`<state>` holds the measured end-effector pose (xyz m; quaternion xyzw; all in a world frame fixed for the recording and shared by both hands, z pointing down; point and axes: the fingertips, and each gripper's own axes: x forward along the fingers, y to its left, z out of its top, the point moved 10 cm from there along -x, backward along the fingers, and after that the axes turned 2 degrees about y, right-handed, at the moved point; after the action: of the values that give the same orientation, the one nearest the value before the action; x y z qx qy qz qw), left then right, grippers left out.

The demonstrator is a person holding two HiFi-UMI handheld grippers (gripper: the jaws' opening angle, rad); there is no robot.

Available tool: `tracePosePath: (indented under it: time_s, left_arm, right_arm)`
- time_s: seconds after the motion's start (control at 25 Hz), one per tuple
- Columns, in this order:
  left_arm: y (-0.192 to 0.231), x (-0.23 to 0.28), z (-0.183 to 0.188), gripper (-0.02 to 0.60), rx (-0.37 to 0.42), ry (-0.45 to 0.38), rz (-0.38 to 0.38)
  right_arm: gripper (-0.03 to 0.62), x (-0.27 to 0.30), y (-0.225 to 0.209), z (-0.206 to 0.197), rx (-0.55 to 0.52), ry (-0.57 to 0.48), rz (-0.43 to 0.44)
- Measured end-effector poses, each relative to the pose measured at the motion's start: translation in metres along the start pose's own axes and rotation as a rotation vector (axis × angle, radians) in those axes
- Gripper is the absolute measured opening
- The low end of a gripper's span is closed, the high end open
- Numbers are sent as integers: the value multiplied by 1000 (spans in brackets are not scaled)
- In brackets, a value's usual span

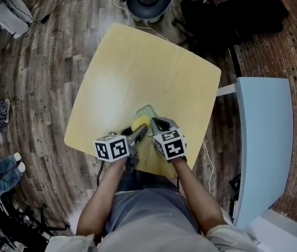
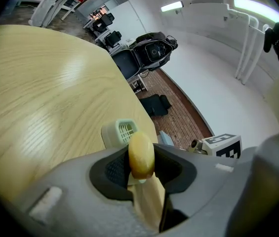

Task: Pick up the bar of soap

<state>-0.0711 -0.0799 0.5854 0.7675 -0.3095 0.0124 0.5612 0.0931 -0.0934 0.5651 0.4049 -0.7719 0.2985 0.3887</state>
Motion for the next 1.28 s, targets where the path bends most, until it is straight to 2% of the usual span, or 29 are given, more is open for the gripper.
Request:
tracePosePath:
  time_s: [0.24,0.48,0.84,1.28]
  left_arm:
    - [-3,0,0,112,9,-13,-19]
    - [-11,-4,5,112,56,-26,-17]
    - [-31,-13,17,112,130,-54,-23]
    - [-51,-25,21,112,180,-90,-26]
  right_arm:
    - [3,-2,-4,0,7,-11,-4]
    - [3,-11,-3,2,11,-45,1]
    - [3,-35,2,18,11,-130,8]
    - [3,-60,13,25,7,-206,18]
